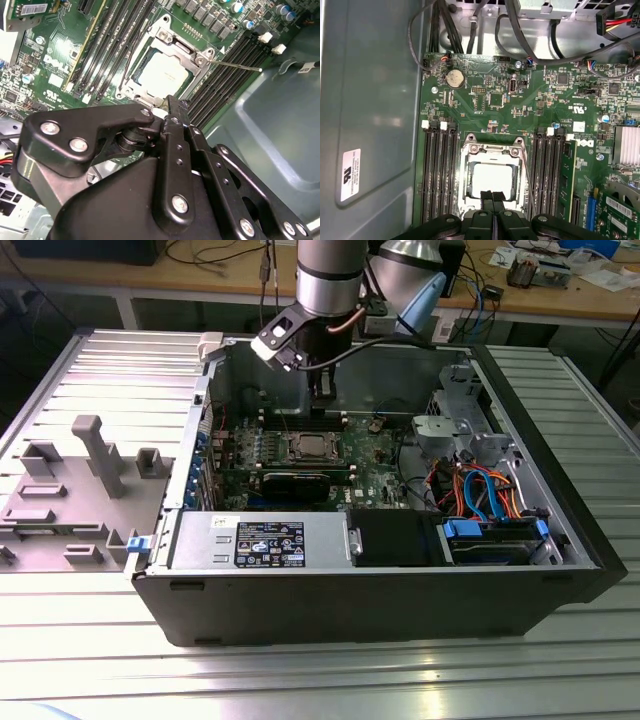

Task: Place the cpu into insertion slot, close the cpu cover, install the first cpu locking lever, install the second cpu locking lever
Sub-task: 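Install the first cpu locking lever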

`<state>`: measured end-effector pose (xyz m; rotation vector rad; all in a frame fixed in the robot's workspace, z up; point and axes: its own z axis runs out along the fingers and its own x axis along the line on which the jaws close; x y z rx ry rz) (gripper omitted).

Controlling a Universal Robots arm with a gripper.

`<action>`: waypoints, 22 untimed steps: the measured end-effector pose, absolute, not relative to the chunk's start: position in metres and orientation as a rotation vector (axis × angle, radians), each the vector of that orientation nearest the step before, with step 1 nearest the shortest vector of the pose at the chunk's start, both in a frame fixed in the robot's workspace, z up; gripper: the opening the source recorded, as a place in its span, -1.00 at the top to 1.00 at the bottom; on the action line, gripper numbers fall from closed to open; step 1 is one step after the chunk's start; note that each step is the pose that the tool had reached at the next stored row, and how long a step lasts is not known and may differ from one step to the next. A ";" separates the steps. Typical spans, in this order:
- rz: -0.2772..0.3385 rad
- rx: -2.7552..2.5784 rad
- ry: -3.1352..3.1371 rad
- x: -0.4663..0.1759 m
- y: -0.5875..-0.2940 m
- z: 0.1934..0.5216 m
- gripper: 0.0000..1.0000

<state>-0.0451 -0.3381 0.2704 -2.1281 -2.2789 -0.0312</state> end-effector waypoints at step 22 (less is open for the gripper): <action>-0.032 -2.057 -2.340 -0.045 -0.338 0.275 0.79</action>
